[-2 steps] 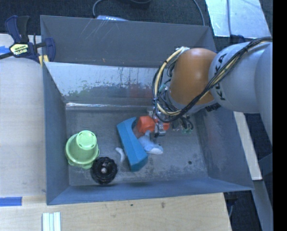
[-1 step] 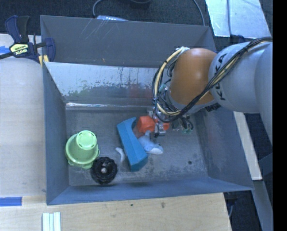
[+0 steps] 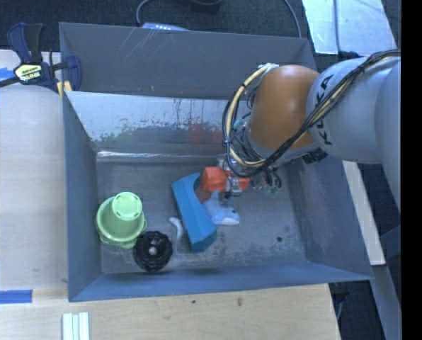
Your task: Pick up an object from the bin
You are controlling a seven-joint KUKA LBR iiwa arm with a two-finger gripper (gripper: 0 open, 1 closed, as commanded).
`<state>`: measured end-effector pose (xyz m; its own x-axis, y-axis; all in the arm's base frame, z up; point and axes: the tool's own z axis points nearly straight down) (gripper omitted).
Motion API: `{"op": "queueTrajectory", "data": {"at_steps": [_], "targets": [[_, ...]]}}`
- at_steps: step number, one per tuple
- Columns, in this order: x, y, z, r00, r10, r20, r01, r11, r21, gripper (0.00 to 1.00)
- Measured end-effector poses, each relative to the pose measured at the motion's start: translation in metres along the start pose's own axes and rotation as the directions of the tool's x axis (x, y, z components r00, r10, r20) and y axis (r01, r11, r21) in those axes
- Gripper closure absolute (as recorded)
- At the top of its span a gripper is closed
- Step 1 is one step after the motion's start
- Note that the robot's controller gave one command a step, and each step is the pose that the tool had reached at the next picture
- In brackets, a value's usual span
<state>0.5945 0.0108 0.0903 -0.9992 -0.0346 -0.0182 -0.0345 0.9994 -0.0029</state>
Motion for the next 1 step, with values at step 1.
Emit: {"op": "queueTrajectory", "data": {"at_steps": [1], "targets": [[-0.0138,0.0094,-0.1894,0.998,-0.061,0.012,0.061,0.998,0.0,1.0]]}}
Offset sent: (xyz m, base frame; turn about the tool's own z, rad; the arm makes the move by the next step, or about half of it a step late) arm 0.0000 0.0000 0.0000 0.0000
